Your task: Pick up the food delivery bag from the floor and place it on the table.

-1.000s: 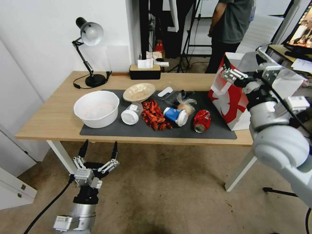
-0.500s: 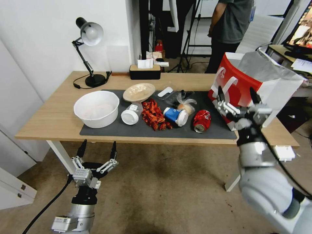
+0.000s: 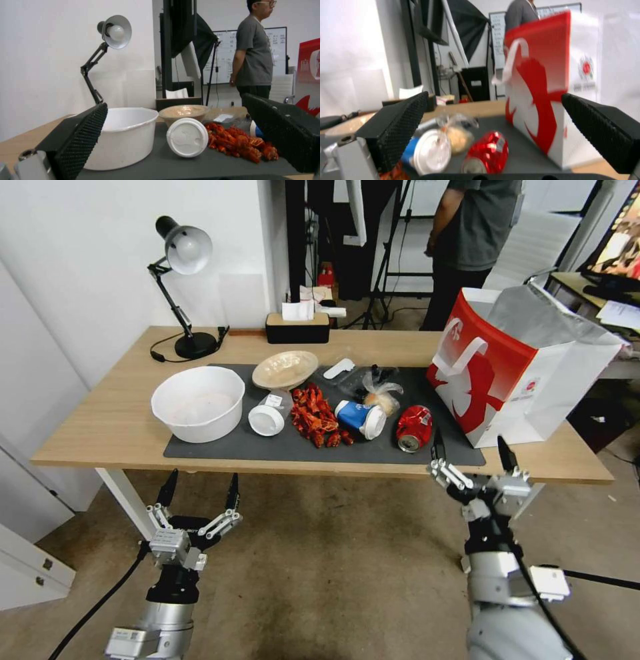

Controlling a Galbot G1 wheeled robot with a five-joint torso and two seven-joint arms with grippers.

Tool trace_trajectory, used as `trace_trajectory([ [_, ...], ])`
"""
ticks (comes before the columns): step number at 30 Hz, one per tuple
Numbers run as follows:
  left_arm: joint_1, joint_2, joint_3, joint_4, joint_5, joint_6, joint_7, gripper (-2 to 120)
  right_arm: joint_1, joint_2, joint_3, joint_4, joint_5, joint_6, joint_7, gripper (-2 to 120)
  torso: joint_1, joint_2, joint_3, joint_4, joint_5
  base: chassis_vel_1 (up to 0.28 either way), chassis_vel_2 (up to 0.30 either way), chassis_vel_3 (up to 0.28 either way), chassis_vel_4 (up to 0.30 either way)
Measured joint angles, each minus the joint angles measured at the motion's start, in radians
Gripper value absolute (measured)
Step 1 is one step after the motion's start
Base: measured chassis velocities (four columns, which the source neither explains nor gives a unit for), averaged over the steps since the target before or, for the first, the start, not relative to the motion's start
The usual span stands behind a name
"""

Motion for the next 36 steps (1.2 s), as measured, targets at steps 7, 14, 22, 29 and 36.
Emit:
trace_trajectory([
  [7, -0.005, 0.005, -0.001, 0.001, 0.004, 0.01, -0.006, 100, -0.064, 0.089, -0.044, -0.052, -0.031, 0.008, -0.001, 100, 0.0, 0.0, 0.0, 0.0, 0.0, 0.0, 0.0, 0.0, 0.0],
  [14, -0.004, 0.008, 0.001, 0.013, 0.014, 0.02, 0.007, 100, -0.091, 0.125, -0.095, -0.1, -0.072, 0.034, -0.018, 100, 0.0, 0.0, 0.0, 0.0, 0.0001, 0.0, 0.0, 0.0, 0.0],
  [22, 0.0, 0.008, -0.002, 0.021, 0.018, 0.019, 0.009, 100, -0.092, 0.128, -0.106, -0.113, -0.073, 0.032, -0.036, 100, 0.0, 0.0, 0.0, 0.0, 0.0001, 0.0, 0.0, 0.0, 0.0],
  [29, 0.005, 0.008, -0.002, 0.019, 0.023, 0.018, 0.016, 100, -0.09, 0.125, -0.101, -0.134, -0.085, 0.04, -0.06, 100, 0.0, 0.0, 0.0, 0.0, 0.0002, 0.0, 0.0, 0.0, 0.0],
  [36, 0.012, 0.008, -0.002, 0.024, 0.023, 0.013, 0.022, 100, -0.089, 0.122, -0.086, -0.138, -0.109, 0.064, -0.073, 100, 0.0, 0.0, 0.0, 0.0, 0.0002, 0.0, 0.0, 0.0, 0.0],
])
